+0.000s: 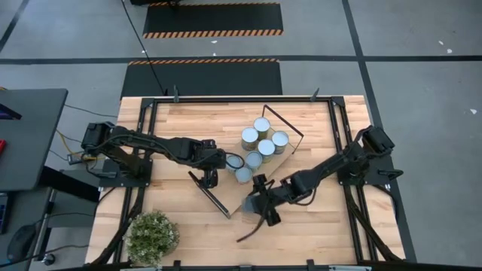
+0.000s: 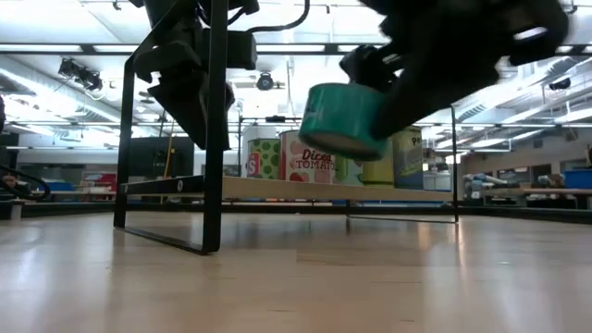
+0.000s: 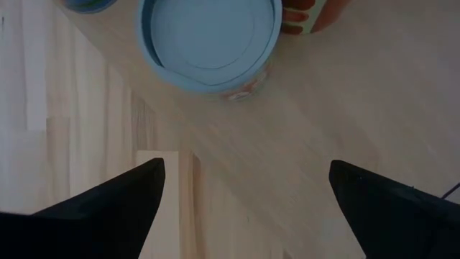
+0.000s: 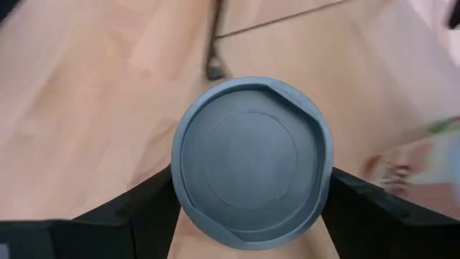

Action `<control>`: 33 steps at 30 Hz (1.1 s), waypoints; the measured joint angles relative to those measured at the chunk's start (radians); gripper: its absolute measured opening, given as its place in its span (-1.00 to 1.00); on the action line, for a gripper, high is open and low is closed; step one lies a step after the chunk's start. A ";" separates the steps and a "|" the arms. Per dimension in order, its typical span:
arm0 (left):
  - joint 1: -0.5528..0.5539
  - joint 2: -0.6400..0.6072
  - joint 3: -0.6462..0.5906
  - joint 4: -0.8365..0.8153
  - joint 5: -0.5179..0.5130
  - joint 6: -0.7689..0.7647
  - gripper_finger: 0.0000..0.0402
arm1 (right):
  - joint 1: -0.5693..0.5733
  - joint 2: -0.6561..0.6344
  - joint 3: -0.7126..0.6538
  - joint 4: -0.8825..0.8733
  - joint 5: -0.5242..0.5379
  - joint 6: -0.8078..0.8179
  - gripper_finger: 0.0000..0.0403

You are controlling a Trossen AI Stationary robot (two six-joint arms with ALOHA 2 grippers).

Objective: Pick and place cans onto a shelf
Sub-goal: Put the blue tuna can on the shelf

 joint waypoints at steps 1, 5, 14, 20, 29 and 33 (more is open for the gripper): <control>0.000 0.000 0.000 -0.001 0.000 0.000 0.99 | -0.008 0.001 0.015 -0.017 0.000 -0.007 0.48; 0.000 0.000 0.000 -0.022 0.000 -0.001 0.99 | -0.025 0.001 0.080 -0.033 0.006 -0.070 0.48; -0.009 0.000 0.000 -0.153 0.000 -0.040 0.99 | -0.039 0.060 0.162 -0.093 0.016 -0.087 0.48; -0.033 -0.001 0.001 -0.164 -0.020 -0.045 0.99 | -0.040 0.178 0.278 -0.195 0.034 -0.112 0.48; -0.053 -0.097 -0.001 -0.209 -0.160 -0.029 0.99 | -0.057 0.248 0.374 -0.272 0.039 -0.140 0.48; -0.044 -0.166 -0.003 -0.178 -0.182 -0.041 0.99 | -0.063 0.244 0.374 -0.276 0.041 -0.140 0.48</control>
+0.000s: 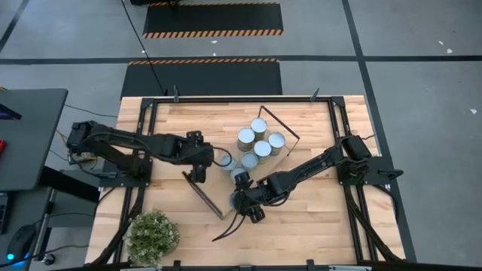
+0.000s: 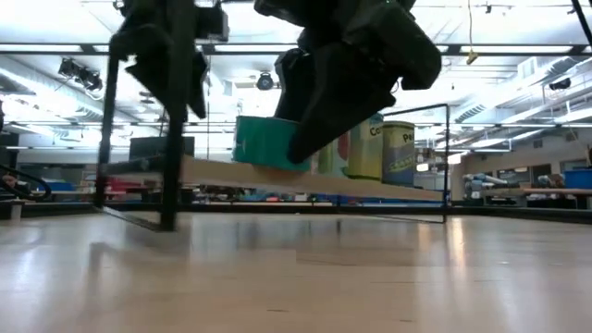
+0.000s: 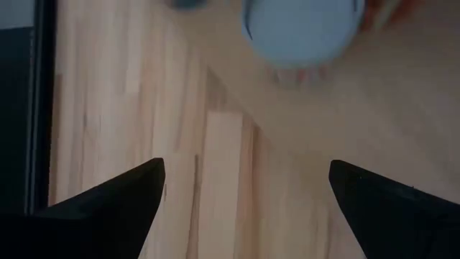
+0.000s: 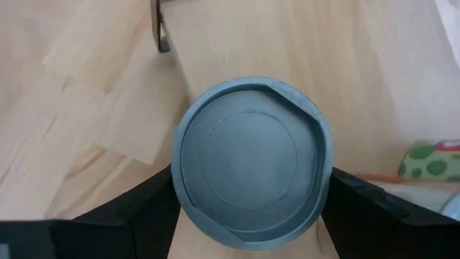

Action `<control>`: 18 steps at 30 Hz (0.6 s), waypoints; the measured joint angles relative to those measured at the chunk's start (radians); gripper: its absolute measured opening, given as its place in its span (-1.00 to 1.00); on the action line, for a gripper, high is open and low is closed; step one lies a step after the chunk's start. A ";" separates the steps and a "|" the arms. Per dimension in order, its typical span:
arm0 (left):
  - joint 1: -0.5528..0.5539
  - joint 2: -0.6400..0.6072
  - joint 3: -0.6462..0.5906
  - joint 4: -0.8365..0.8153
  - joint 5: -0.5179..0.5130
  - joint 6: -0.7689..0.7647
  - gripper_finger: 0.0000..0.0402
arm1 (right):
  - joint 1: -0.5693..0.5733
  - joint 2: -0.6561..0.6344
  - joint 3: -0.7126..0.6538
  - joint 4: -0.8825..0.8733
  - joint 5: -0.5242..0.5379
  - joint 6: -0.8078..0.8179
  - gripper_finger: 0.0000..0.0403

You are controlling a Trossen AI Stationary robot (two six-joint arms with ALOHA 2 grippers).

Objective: Pick and place cans onto a shelf
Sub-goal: Put the blue tuna can on the shelf

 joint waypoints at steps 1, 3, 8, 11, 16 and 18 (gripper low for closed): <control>0.000 -0.010 0.000 0.014 -0.002 -0.004 0.99 | 0.000 0.000 0.000 0.000 0.000 -0.003 0.48; -0.004 -0.020 0.003 0.060 0.017 -0.003 0.99 | 0.002 0.000 0.000 -0.012 -0.002 -0.007 0.48; -0.006 -0.014 0.003 0.083 0.028 -0.001 0.99 | 0.001 0.000 -0.001 -0.015 -0.005 -0.002 0.48; -0.005 -0.004 0.003 0.074 0.010 0.004 0.99 | 0.001 0.000 -0.001 -0.017 -0.005 0.000 0.48; -0.006 -0.012 0.003 0.085 0.005 0.019 0.99 | 0.002 0.000 -0.001 -0.014 -0.009 0.000 0.48; -0.006 -0.015 0.003 0.093 0.002 0.022 0.99 | 0.002 0.000 -0.001 -0.014 -0.010 0.000 0.48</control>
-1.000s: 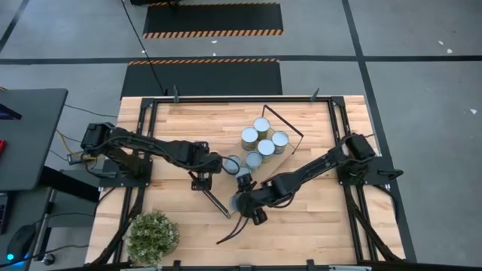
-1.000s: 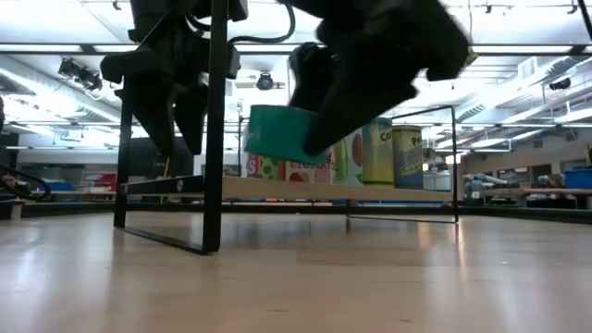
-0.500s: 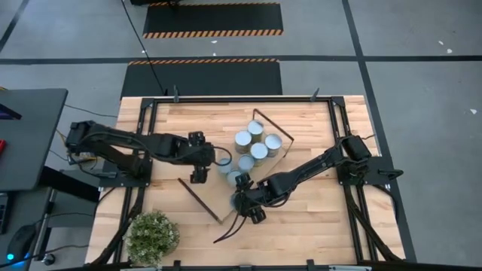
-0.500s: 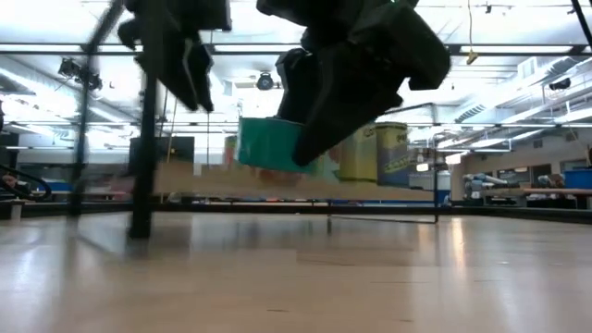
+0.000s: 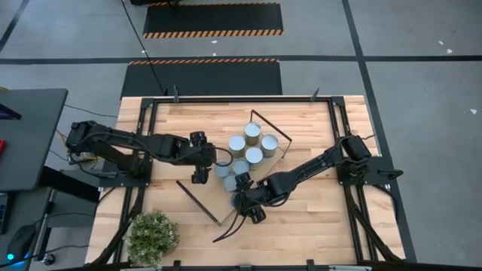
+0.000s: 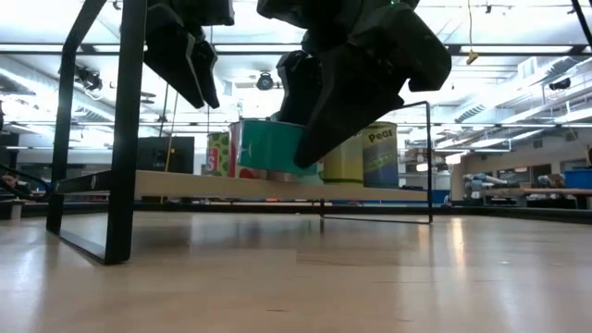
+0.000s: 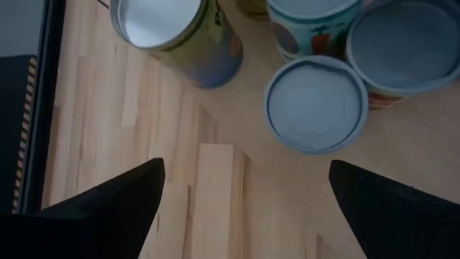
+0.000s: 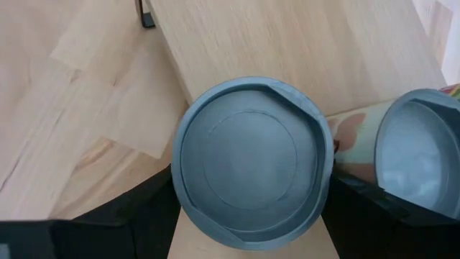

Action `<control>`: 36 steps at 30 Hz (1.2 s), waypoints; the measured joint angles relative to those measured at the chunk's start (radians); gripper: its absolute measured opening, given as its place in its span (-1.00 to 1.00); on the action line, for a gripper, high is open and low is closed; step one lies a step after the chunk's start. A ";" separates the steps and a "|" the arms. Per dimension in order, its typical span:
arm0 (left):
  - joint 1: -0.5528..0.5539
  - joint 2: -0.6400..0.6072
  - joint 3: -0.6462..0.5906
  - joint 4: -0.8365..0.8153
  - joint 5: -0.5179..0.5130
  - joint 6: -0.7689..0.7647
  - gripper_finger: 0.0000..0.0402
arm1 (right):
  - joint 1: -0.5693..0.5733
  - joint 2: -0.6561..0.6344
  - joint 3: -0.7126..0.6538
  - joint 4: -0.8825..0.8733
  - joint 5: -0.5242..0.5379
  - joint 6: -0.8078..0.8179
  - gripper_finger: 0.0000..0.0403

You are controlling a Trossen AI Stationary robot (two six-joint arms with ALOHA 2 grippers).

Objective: Pick and place cans onto a shelf
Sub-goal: Put the blue tuna can on the shelf

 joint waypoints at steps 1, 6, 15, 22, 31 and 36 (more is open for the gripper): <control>0.000 0.002 0.000 0.000 0.000 0.000 0.99 | 0.000 0.000 0.000 0.002 -0.001 0.000 0.48; 0.000 0.002 -0.003 0.015 -0.006 0.003 0.99 | 0.000 0.000 0.000 0.003 -0.001 0.000 0.48; 0.012 -0.111 -0.248 0.303 -0.034 0.037 0.99 | 0.031 -0.009 -0.001 0.010 -0.016 -0.021 0.48; 0.035 -0.288 -0.324 0.400 -0.036 0.036 0.99 | 0.031 -0.009 0.011 0.030 0.004 -0.033 0.48; 0.119 -0.539 -0.551 0.687 0.017 0.055 0.99 | 0.034 0.008 0.104 -0.002 0.045 -0.085 0.48; 0.153 -0.614 -0.620 0.738 0.057 0.021 0.99 | 0.032 0.050 0.138 -0.011 0.020 -0.113 0.48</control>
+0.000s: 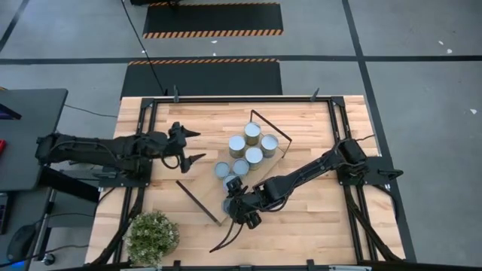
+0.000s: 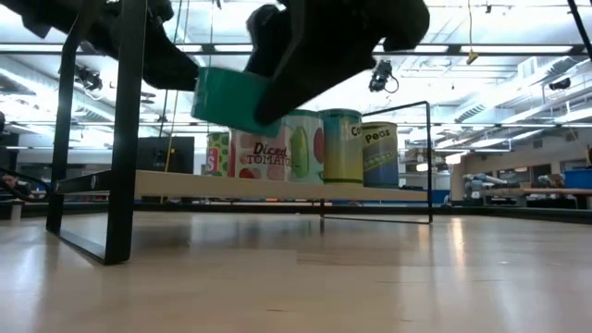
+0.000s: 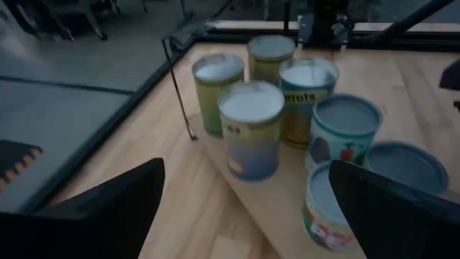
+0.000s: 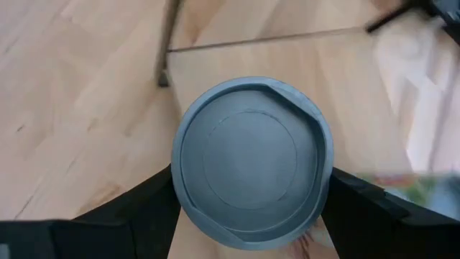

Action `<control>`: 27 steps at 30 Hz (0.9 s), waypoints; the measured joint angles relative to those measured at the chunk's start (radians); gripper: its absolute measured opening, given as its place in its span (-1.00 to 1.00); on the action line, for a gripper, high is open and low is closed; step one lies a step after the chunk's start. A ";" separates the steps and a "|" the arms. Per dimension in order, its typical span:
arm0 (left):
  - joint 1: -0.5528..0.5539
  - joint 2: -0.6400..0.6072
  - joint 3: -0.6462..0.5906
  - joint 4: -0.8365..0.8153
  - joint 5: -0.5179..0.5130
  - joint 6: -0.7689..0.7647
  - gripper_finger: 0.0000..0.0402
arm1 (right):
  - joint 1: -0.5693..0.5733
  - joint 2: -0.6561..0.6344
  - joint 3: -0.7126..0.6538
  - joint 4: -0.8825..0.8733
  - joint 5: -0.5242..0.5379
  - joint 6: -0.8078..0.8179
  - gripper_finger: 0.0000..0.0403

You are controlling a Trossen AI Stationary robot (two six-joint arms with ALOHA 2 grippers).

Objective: Pick and place cans onto a shelf
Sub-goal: Put the blue tuna can on the shelf

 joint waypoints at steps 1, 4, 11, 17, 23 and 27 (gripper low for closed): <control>0.002 -0.009 -0.013 0.004 0.015 -0.015 0.99 | 0.000 0.010 0.002 0.013 -0.014 -0.021 0.48; 0.005 -0.016 -0.034 0.035 0.059 -0.051 0.99 | 0.001 0.039 0.004 0.029 -0.026 -0.078 0.48; -0.002 -0.011 -0.036 0.031 0.079 -0.085 0.99 | -0.030 0.052 0.004 0.042 -0.042 -0.098 0.48; -0.002 -0.011 -0.036 0.031 0.079 -0.102 0.99 | -0.055 0.052 0.003 0.063 -0.108 -0.094 0.51; -0.002 -0.011 -0.036 0.032 0.079 -0.107 0.99 | -0.054 0.052 -0.001 0.082 -0.065 -0.115 0.70; -0.002 -0.010 -0.036 0.031 0.079 -0.108 0.99 | -0.048 0.051 -0.001 0.081 -0.016 -0.126 0.82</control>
